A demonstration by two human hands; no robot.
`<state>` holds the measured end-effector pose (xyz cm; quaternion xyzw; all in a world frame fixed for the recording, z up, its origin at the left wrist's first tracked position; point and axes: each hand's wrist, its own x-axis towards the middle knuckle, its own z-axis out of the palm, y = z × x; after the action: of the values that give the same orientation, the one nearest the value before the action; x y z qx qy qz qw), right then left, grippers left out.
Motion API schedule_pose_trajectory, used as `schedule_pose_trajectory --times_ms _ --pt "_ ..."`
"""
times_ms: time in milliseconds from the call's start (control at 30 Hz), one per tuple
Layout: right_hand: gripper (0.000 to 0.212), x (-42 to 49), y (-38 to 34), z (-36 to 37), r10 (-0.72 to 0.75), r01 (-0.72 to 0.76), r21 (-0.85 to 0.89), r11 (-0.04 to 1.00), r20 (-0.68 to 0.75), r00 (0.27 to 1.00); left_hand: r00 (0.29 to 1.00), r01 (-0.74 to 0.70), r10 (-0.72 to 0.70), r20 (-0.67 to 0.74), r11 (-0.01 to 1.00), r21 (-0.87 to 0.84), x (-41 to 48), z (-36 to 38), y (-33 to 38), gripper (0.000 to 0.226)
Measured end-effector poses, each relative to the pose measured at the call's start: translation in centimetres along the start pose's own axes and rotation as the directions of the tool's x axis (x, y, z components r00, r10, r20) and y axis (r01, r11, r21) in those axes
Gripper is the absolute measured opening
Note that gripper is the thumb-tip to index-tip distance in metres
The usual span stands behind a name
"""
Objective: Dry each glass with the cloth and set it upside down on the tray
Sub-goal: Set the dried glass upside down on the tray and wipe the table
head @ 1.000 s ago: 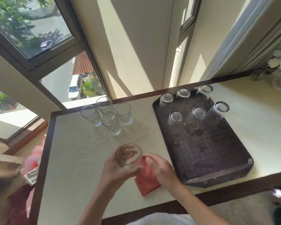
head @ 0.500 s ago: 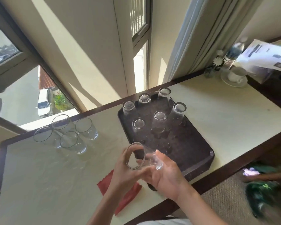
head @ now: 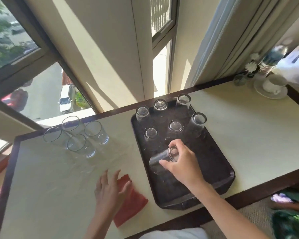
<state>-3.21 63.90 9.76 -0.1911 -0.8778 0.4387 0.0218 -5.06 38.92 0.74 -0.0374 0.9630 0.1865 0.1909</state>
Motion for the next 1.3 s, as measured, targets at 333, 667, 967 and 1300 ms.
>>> schedule_pose_trajectory --times_ms 333,667,967,1300 --pt "0.049 1.6 -1.1 3.6 -0.035 0.152 -0.519 0.841 0.229 0.973 0.997 0.019 -0.028 0.076 0.993 0.113 -1.0 2.3 -2.8 0.070" --pt "0.041 -4.1 -1.8 9.9 -0.400 0.333 -0.491 0.805 -0.035 0.916 0.992 -0.101 0.099 0.083 0.995 0.019 -1.4 1.1 -5.0 0.056" --pt "0.078 -7.5 -2.2 20.7 -0.132 0.305 -0.648 0.698 0.302 0.944 0.979 -0.202 0.200 -0.028 0.974 -0.107 0.6 -3.1 -13.0 0.088" --pt "0.059 -8.5 -1.5 24.4 -0.046 0.145 -0.696 0.704 0.159 0.986 0.981 -0.031 -0.065 -0.183 0.877 -0.479 10.0 -10.9 -19.8 0.067"
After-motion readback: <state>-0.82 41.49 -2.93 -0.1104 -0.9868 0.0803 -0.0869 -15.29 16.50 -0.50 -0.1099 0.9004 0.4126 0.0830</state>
